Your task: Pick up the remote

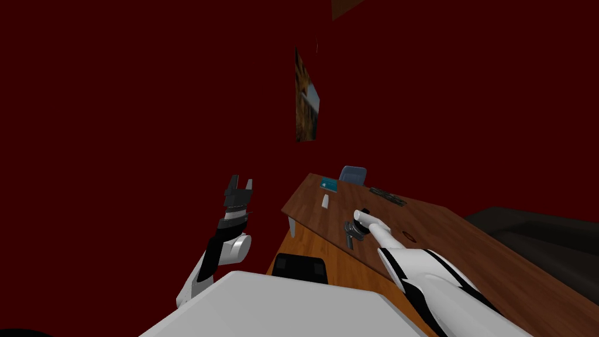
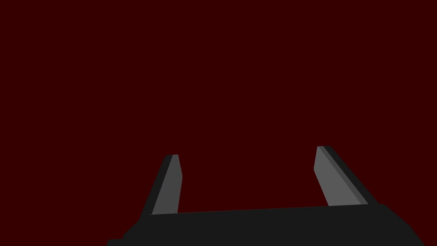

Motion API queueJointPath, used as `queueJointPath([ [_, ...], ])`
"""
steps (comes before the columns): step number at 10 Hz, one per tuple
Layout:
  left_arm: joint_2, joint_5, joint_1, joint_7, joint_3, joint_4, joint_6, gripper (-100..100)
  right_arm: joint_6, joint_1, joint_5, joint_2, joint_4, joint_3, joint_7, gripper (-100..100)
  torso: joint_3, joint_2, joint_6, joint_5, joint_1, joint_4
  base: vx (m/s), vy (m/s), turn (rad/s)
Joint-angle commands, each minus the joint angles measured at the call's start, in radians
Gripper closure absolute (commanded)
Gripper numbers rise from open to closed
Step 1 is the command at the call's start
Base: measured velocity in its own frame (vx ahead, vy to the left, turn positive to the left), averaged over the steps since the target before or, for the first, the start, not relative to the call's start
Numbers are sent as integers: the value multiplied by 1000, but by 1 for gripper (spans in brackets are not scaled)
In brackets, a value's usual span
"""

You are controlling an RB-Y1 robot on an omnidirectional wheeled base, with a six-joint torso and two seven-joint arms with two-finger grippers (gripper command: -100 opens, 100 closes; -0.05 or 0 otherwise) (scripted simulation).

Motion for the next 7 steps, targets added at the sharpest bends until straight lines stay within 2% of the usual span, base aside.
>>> queueJointPath([
  [1,0,0,0,0,0,0,0,0,0,0,0,0,0,0,0,100,0,0,0,0,0,0,0,0,0],
  [2,0,0,0,0,0,0,0,0,0,0,0,0,0,0,0,0,0,0,0,0,0,0,0,0,0],
  [3,0,0,0,0,0,0,0,0,33,-25,-7,-12,-9,10,-24,100,0,0,0,0,0,0,-65,6,51],
  [4,0,0,0,0,0,0,0,0,33,-25,-7,-12,-9,10,-24,100,2,3,-1,0,1,1,-73,-8,54],
  [5,0,0,0,0,0,0,0,0,53,-37,-10,-21,-17,15,-36,100,3,4,0,0,0,1,-68,-14,27],
  [6,0,0,0,0,0,0,0,0,43,-27,-8,-16,-23,13,-31,100,3,5,1,0,0,1,-30,-7,7],
  [7,0,0,0,0,0,0,0,0,48,-28,-8,-17,-25,13,-34,0,2,3,1,0,0,1,-6,-1,-2],
])
